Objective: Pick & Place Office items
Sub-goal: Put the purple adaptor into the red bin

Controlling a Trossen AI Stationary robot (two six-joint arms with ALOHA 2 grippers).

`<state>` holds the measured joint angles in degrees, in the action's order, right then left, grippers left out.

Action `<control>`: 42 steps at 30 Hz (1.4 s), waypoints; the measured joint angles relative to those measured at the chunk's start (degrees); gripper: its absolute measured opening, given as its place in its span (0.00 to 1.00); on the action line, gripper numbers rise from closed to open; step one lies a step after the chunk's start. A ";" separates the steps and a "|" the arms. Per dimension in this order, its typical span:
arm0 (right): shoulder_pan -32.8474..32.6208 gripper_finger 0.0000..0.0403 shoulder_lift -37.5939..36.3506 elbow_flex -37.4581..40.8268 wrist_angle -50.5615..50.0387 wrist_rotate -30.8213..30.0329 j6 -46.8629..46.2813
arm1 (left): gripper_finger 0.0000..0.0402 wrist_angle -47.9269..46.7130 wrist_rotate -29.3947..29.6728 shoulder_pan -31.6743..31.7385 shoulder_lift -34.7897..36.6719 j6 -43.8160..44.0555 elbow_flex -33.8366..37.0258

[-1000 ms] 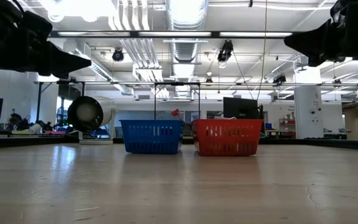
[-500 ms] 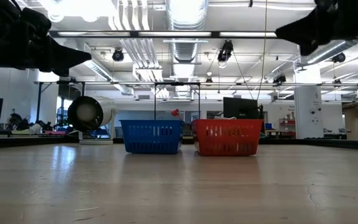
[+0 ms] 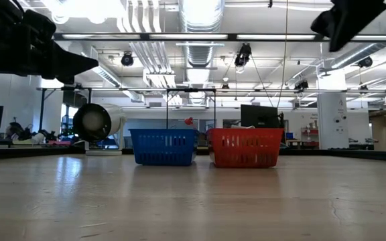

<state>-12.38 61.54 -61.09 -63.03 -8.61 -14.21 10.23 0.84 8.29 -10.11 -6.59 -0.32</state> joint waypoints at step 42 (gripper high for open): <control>-31.46 0.62 11.33 25.59 13.76 19.40 -30.41 | 0.02 -3.21 0.01 0.00 -0.11 0.22 0.00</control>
<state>-43.84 72.87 -35.50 -49.27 10.79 -44.62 7.02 0.85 8.29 -10.22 -6.37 -0.32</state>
